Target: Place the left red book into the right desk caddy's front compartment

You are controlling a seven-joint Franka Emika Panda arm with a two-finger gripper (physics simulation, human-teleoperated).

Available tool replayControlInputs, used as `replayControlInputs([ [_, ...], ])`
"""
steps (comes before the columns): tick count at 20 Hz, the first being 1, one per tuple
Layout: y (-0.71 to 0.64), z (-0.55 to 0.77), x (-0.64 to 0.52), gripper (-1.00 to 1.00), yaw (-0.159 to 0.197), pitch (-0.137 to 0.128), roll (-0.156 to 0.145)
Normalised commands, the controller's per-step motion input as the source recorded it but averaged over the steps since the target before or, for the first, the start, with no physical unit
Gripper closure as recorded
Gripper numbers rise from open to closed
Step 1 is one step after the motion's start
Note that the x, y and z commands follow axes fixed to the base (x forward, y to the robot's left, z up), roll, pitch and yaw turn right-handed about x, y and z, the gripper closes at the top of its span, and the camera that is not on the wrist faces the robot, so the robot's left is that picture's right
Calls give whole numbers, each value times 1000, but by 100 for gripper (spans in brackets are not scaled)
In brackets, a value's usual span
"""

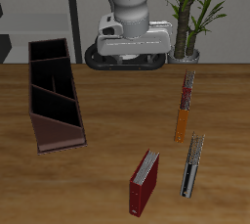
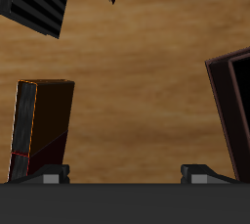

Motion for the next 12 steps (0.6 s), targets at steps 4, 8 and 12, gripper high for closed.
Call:
replayControlInputs([
  [4,-57,26,1,-100,-5,-21,-31],
  [8,-29,10,-89,-100,-34,-27,-63],
  [12,253,-141,-240,-100,-41,-55,-98],
])
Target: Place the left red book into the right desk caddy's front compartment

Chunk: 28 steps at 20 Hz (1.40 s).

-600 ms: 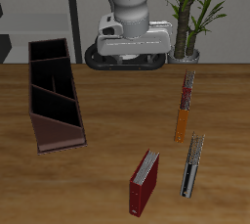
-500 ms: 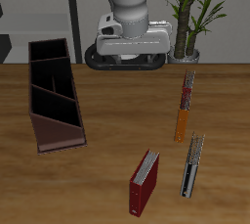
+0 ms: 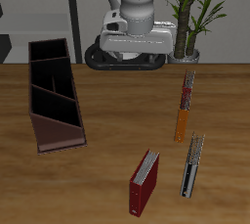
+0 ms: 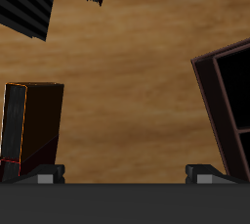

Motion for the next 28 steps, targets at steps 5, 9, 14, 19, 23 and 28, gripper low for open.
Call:
replayControlInputs([
  [5,529,-159,-256,-100,21,-45,27],
  [9,835,-352,-316,-100,48,11,52],
  [14,362,-79,-162,-100,6,-18,-5],
  [19,525,58,-333,-100,-46,-51,36],
  [23,311,41,-193,-100,-68,-39,21],
  [28,292,-103,-121,-100,-33,-2,3],
])
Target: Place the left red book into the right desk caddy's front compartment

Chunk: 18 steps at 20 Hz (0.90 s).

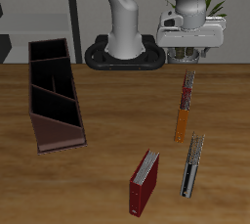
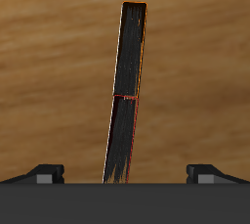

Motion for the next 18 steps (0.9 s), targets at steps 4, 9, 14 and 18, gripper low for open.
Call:
replayControlInputs([
  [4,178,-71,-80,-100,4,-14,32],
  [9,57,-55,12,-100,-16,7,-9],
  [14,64,-69,35,-100,-13,-9,12],
  [18,1,-58,84,-100,42,-38,10],
])
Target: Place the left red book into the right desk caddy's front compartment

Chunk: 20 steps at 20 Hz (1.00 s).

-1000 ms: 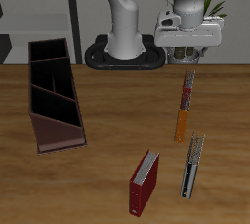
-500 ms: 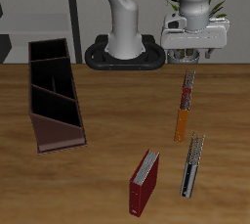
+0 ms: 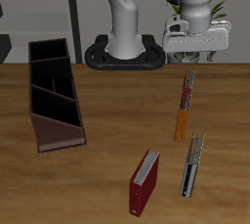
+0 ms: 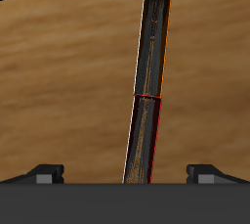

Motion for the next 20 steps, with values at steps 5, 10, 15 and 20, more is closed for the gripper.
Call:
replayControlInputs([
  [5,-109,-47,74,-100,18,-57,-21],
  [10,-67,-131,24,-100,-1,-34,-6],
  [15,-45,-151,26,-100,-7,-16,-8],
  [20,92,-258,42,-100,34,-3,4],
])
